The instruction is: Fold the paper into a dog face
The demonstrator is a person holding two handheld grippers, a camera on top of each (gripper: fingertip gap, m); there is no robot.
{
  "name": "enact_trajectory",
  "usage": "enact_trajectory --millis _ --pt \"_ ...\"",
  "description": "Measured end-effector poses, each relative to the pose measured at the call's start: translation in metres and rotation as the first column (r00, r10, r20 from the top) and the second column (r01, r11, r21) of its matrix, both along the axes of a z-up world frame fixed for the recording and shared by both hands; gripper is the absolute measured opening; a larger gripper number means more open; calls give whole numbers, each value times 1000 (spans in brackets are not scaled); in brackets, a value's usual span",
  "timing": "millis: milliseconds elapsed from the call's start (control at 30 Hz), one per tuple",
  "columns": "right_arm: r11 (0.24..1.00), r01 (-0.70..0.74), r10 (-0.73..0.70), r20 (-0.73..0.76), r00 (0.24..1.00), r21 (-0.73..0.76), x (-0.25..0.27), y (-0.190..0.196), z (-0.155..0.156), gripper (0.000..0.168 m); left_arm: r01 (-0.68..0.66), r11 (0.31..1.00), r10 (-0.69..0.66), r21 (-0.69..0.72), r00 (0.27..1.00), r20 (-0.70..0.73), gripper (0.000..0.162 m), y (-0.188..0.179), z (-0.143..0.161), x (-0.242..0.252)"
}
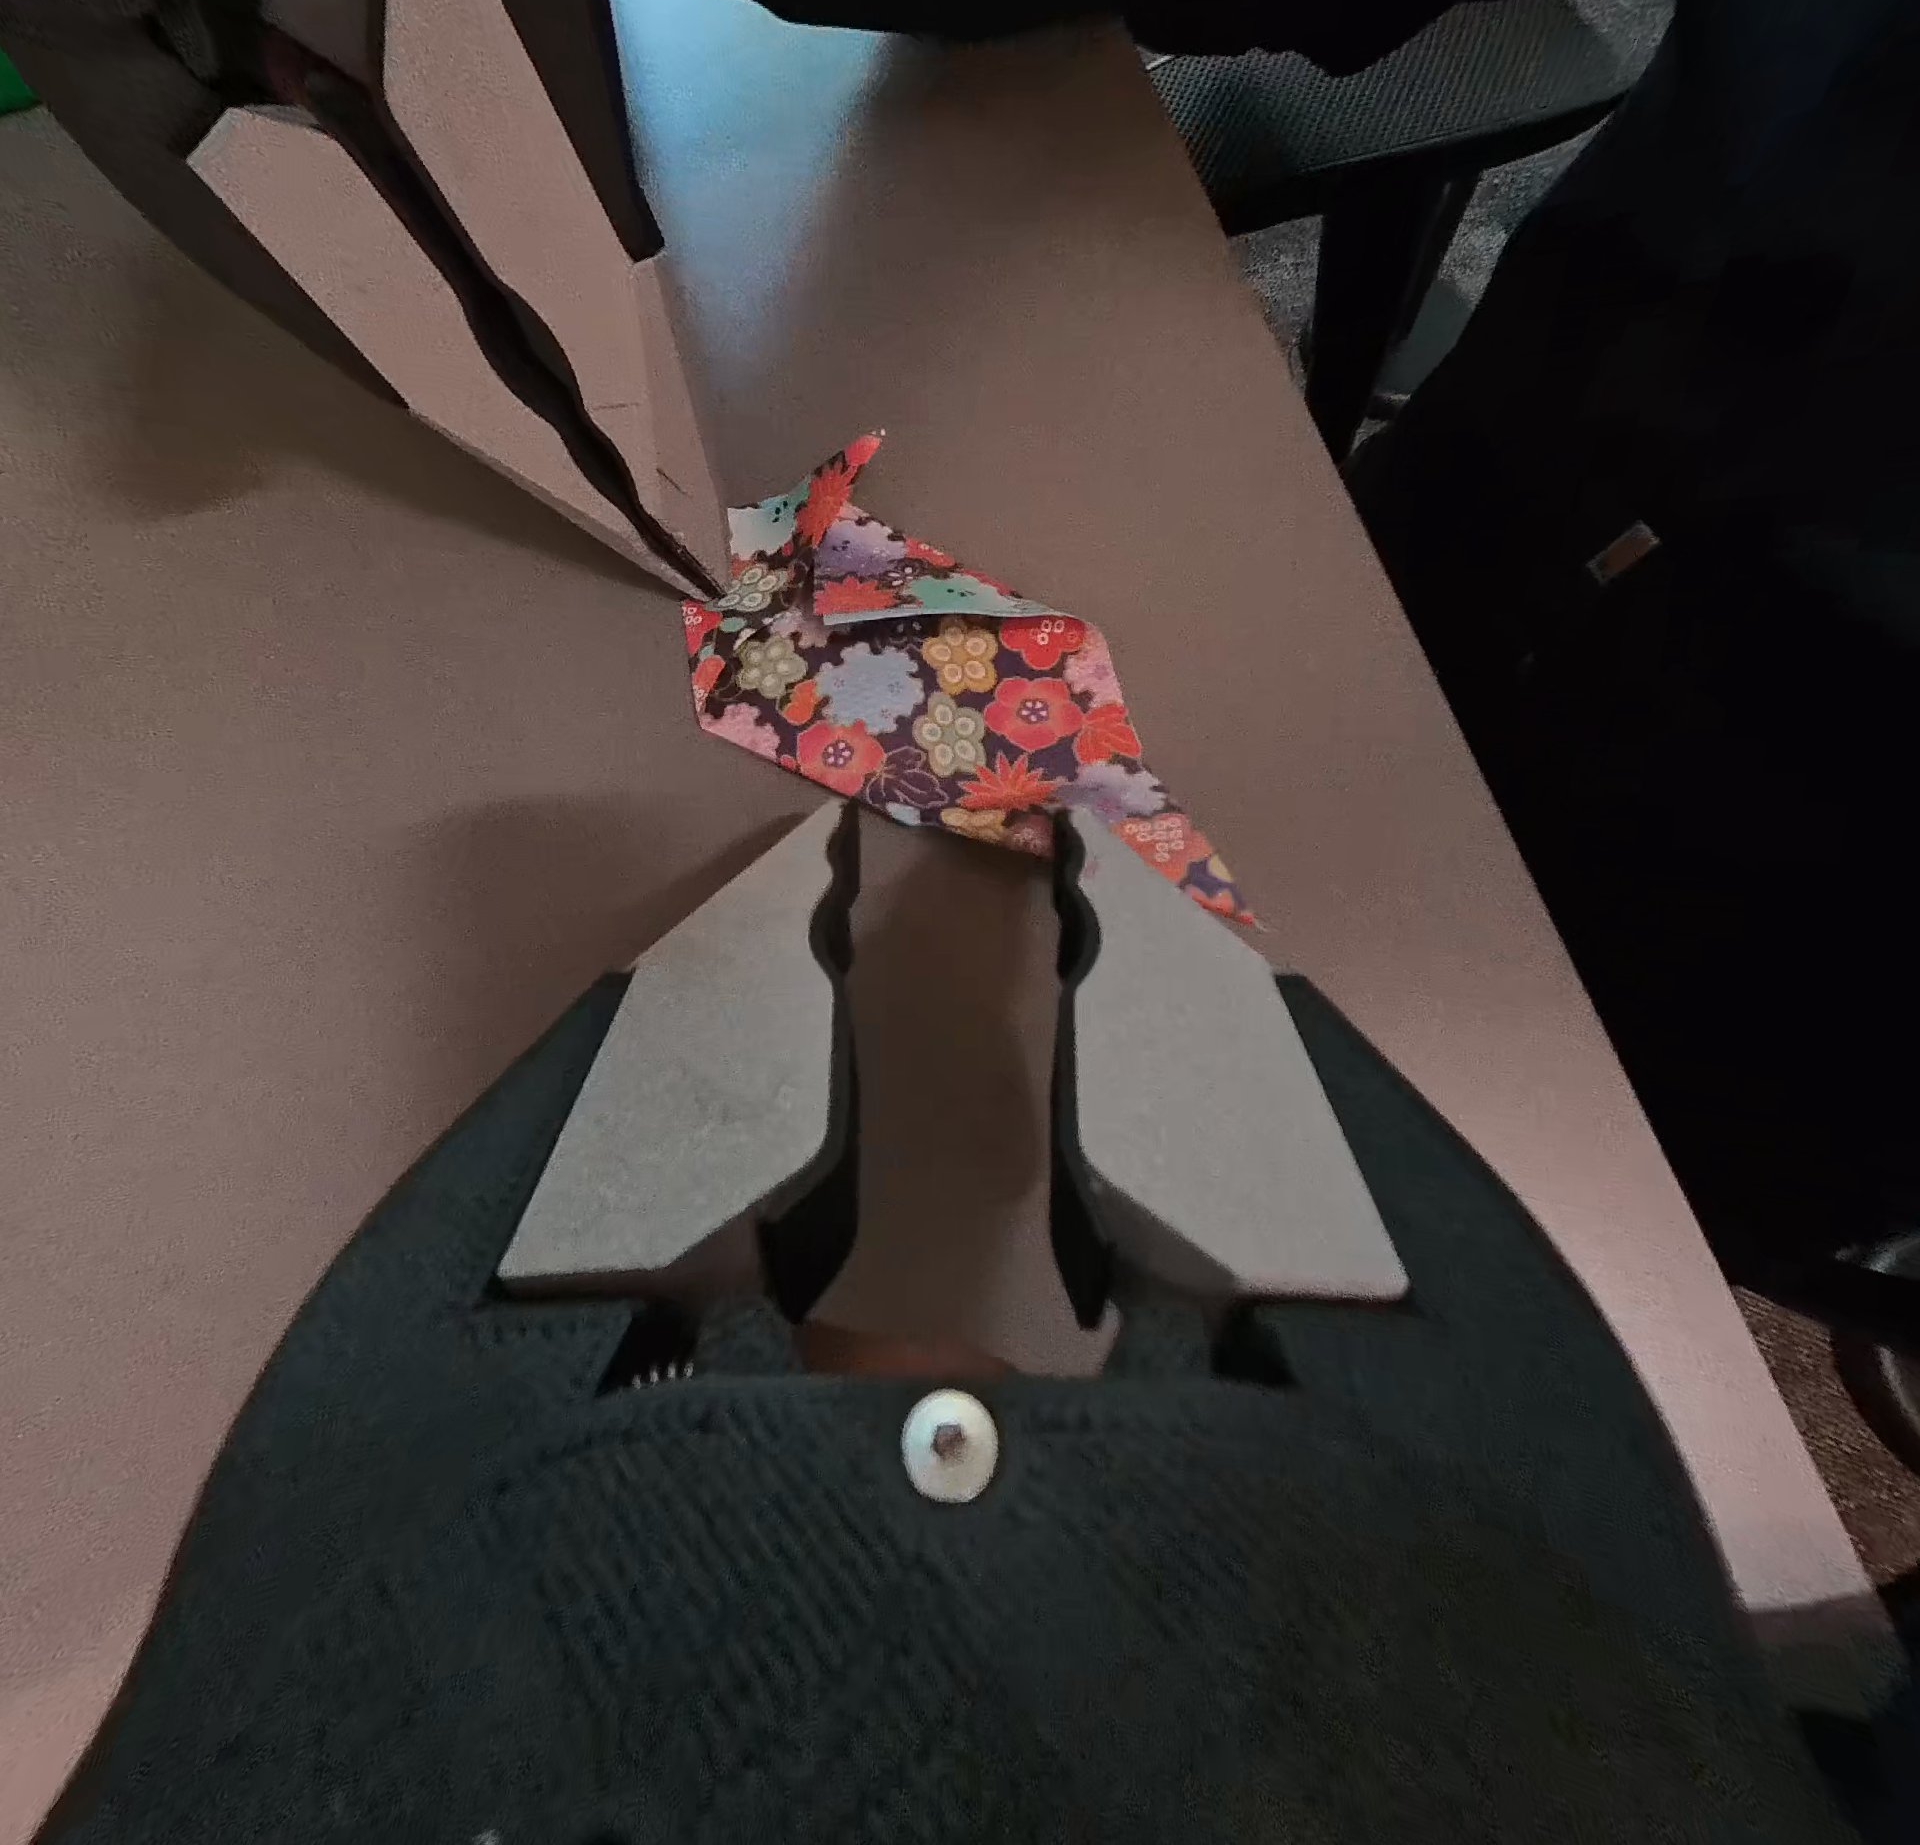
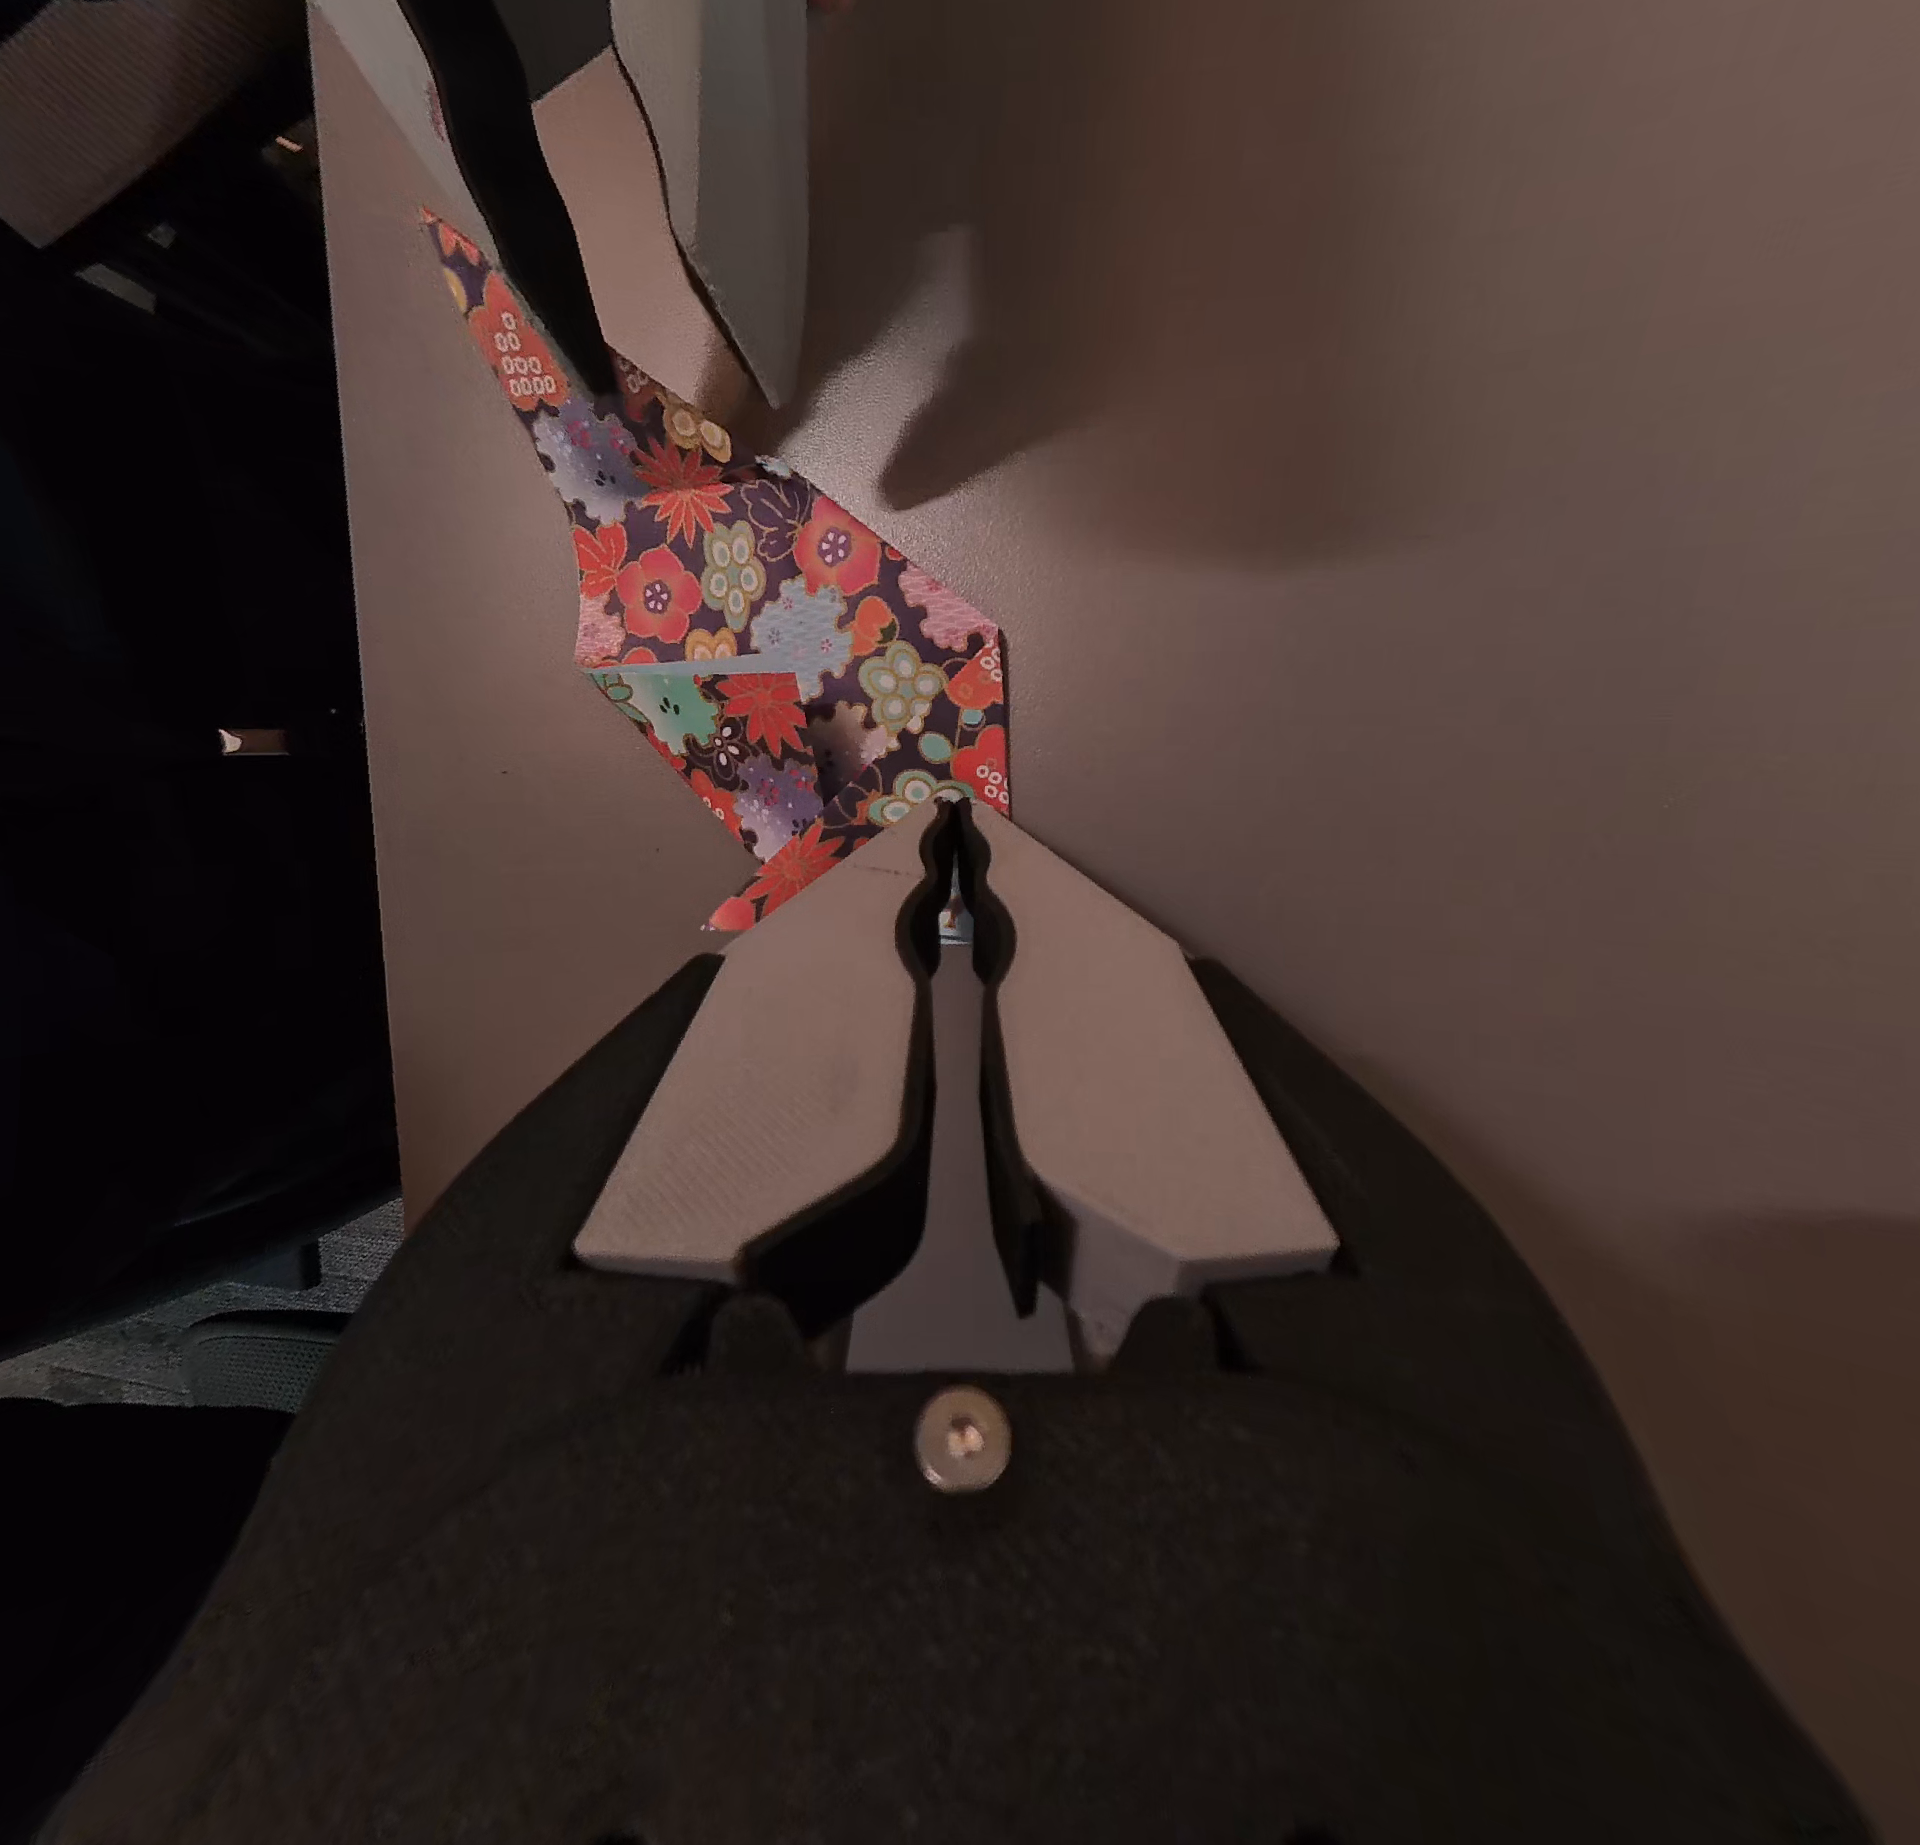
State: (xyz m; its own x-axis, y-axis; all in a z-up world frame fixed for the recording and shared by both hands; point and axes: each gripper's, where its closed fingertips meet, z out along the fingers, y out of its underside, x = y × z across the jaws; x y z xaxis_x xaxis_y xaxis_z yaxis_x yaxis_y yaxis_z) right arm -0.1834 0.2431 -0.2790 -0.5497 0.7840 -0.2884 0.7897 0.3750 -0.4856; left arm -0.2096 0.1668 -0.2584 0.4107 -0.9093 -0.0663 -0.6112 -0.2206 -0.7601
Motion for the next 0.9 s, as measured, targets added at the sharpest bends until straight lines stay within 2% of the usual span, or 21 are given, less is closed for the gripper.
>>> enact_trajectory --millis 300,500,900 --pt "1000 3 -3 4 1000 -9 0 0 0 0 -14 999 11 49 999 52 39 -13 17 -14" --pt "1000 5 -5 7 1000 -16 0 0 0 0 89 996 -88 29 996 -22 36 -20 2 10" --pt "1000 4 -4 11 1000 -27 0 -2 0 0 168 984 -169 54 986 11 28 -20 -1 34"
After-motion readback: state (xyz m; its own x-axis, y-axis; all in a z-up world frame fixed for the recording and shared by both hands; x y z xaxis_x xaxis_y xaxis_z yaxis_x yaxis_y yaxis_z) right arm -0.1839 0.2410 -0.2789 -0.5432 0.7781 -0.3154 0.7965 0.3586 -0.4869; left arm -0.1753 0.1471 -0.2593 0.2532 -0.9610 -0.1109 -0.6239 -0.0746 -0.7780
